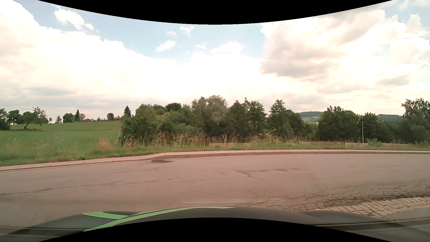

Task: Follow the waypoints while adhering to traffic rules and regulations

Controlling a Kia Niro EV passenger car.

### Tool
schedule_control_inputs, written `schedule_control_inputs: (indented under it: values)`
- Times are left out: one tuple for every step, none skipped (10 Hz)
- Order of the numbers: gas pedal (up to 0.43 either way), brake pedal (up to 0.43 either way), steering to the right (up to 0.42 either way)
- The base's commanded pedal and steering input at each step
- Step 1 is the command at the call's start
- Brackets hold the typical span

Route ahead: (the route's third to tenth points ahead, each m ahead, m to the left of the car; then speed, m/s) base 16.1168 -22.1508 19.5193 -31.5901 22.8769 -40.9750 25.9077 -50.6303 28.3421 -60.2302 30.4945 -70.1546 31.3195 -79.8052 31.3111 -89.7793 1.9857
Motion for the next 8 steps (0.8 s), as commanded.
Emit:
schedule_control_inputs:
  values:
    - [0.000,0.067,0.188]
    - [0.000,0.024,0.209]
    - [0.000,0.000,0.227]
    - [0.000,0.000,0.248]
    - [0.000,0.000,0.272]
    - [0.000,0.000,0.289]
    - [0.000,0.000,0.312]
    - [0.000,0.000,0.336]
